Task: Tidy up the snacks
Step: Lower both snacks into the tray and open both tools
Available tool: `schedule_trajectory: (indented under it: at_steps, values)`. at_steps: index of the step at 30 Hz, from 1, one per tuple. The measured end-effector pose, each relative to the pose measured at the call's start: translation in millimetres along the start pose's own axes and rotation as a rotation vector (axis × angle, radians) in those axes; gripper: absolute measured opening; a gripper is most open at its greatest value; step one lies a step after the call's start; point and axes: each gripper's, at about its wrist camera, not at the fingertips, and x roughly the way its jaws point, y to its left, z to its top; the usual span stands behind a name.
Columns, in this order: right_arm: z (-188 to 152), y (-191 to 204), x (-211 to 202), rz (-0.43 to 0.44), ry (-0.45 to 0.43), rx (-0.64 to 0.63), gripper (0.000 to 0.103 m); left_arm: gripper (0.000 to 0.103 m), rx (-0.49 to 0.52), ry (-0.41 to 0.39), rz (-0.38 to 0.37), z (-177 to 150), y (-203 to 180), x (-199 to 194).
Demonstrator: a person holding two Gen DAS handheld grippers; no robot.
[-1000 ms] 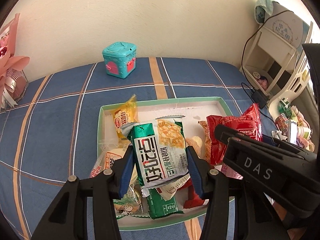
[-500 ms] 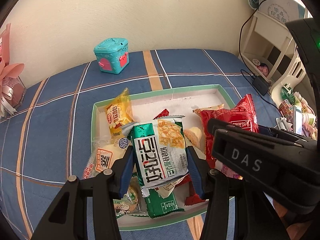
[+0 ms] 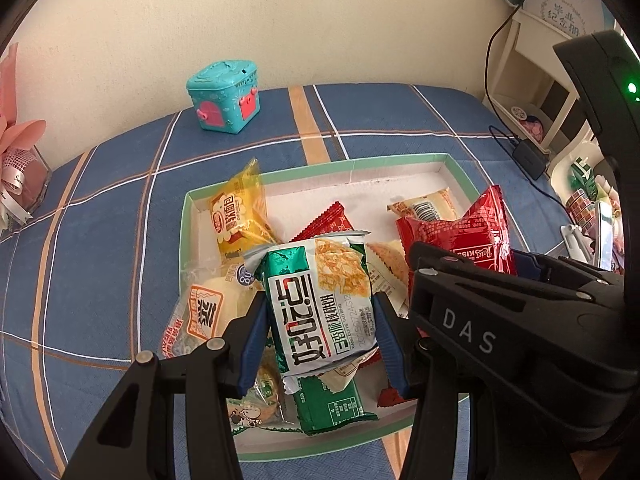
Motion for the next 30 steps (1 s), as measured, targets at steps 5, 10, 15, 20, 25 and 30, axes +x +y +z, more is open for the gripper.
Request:
schedule_trajectory:
  at_steps: [5,10,15,20,25,30]
  values:
    - [-1.3,-0.3,4.2,-0.011,0.003,0.002,0.059,0.053,-0.002,0.003,0.009,-1.6,0.6,2.1]
    - [-1.1,-2.7,4.6,-0.014,0.000,0.021,0.060,0.054,0.000,0.003,0.008,-1.1,-0.1,2.7]
    - [-1.8,-9.1,6.7,-0.019,0.024,0.060,0.066,0.062,0.013,0.001,-0.004,-1.6,-1.8,0.2]
    - [-1.2,-13.0,1.1,-0.013,0.020,0.083,0.071,0.065,0.019,0.004,-0.011,-0.8,-2.9,-3.9]
    - [-0.3,-16.9,-8.3,-0.026,0.004,0.096,0.077,0.077,0.008,-0.010,-0.025,1.8,-3.8,-13.0]
    - [0.9,-22.0,-17.1,-0.037,-0.016,0.114,0.080,0.077,-0.013,-0.011,0.002,3.1,0.0,-18.2]
